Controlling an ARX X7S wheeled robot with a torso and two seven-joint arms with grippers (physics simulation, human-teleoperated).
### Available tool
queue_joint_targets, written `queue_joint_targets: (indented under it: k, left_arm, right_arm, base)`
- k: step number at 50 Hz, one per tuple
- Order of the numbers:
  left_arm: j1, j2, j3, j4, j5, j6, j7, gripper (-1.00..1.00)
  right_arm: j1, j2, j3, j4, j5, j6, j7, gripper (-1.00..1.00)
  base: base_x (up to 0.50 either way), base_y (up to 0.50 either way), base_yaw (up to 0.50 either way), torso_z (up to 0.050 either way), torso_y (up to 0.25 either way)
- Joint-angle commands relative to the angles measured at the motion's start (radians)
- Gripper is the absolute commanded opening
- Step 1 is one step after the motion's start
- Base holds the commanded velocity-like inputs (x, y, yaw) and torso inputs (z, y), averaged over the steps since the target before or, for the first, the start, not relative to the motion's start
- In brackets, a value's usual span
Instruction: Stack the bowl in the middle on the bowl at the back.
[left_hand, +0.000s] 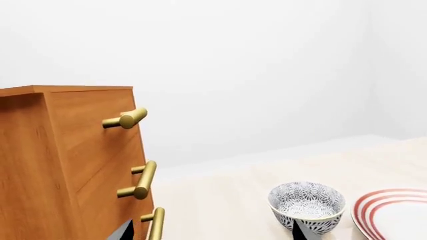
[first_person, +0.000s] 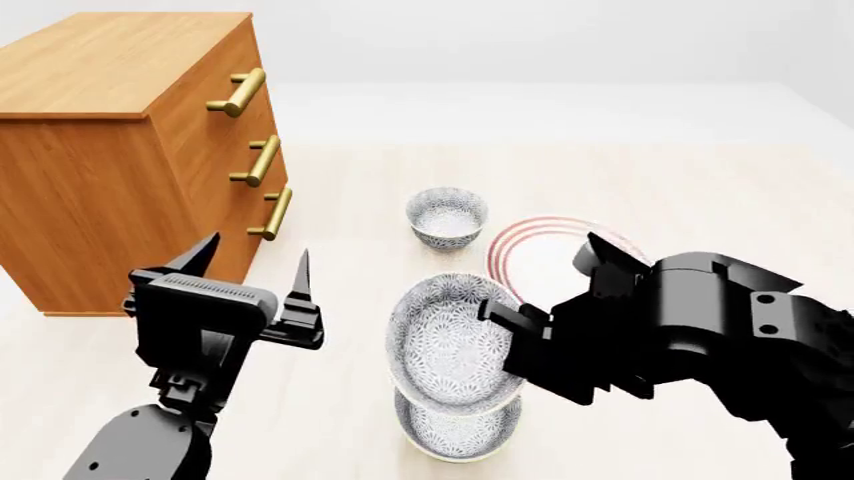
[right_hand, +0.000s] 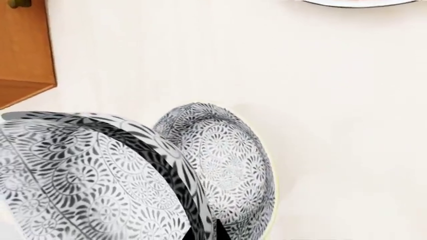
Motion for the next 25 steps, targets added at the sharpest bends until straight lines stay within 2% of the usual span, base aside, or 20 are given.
queue_joint_targets:
  k: [1, 25]
  left_arm:
    - [-0.002, -0.002, 0.003, -0.004, 0.004, 0.006, -0.003, 1.00]
    - [-0.004, -0.003, 0.008, -0.020, 0.007, 0.017, -0.008, 1.00]
  right_arm:
    - [-0.018, -0.007, 0.001, 0.012, -0.004, -0.052, -0.017, -1.00]
    - [-0.024, -0.007, -0.042, 0.052, -0.024, -0.036, -0.032, -1.00]
  base:
    - [0.00, 0.00, 0.00, 0.000, 0.000]
    - [0.00, 0.00, 0.00, 0.000, 0.000]
